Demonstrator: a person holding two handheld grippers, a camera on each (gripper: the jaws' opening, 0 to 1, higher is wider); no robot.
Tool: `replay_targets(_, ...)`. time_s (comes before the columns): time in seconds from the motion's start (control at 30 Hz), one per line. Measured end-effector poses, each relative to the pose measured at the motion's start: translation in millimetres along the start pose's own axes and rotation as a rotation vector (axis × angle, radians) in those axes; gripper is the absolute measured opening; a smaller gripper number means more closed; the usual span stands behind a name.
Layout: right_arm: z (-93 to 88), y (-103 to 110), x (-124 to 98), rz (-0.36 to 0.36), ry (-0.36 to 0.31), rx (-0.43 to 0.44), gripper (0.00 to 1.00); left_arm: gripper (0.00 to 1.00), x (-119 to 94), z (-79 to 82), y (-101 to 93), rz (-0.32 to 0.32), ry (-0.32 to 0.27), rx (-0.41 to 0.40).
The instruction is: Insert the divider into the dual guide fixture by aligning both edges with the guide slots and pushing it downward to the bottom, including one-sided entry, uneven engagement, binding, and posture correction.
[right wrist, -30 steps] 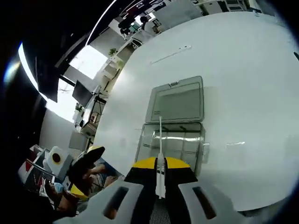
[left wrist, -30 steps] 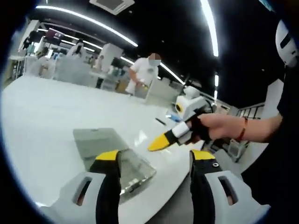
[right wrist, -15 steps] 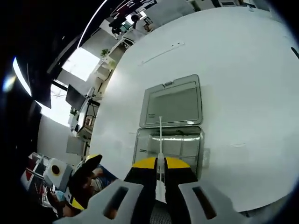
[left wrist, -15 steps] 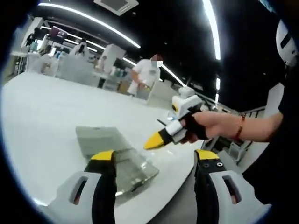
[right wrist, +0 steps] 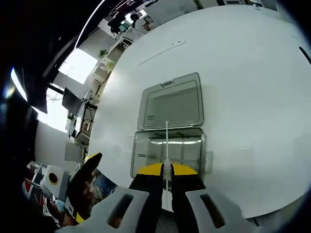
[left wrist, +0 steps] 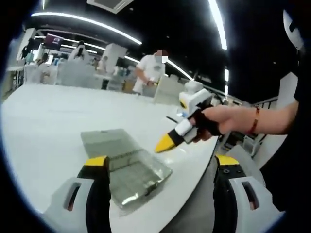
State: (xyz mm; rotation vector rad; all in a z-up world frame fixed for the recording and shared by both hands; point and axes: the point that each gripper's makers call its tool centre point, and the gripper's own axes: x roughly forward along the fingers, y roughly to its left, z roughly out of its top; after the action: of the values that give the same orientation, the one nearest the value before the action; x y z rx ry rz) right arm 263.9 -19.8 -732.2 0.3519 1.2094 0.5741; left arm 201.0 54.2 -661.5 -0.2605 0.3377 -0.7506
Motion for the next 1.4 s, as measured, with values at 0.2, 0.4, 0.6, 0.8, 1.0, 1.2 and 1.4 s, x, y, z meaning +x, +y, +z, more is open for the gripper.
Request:
replay_targets(0.2,-0.1,1.5,6.5,-0.002,0.018,0.007,0.00,0.85,3.6,-4.9,6.3,-0.007,0.018,-0.019)
replay_targets(0.4,-6.0,-2.6,12.9,-0.025,0.045,-0.012,0.00,0.85,6.9,-0.4,10.0,-0.012,0.008,-0.022)
replay_targets(0.6,-6.9,-5.0,15.7,-0.036,0.061,-0.014,0.00,0.84,8.7,0.3,13.7,-0.014,0.007,-0.028)
replay_targets(0.8,-8.6,-5.0,19.5,-0.043,0.076,-0.021,0.00,0.84,8.4,-0.1,16.5,-0.017,0.004,-0.039)
replay_targets(1.0,-9.6,-7.5,21.9,-0.070,0.086,-0.043,0.00,0.83,6.6,3.1,19.8,-0.015,0.002,-0.038)
replay_targets(1.2,-10.0,-8.2,23.7,-0.084,0.091,-0.050,0.00,0.83,6.8,5.6,26.2,-0.013,-0.007,-0.048)
replay_targets(1.4,-9.8,-8.2,24.5,-0.084,0.098,-0.038,0.00,0.82,7.9,5.5,29.9,-0.016,-0.009,-0.053)
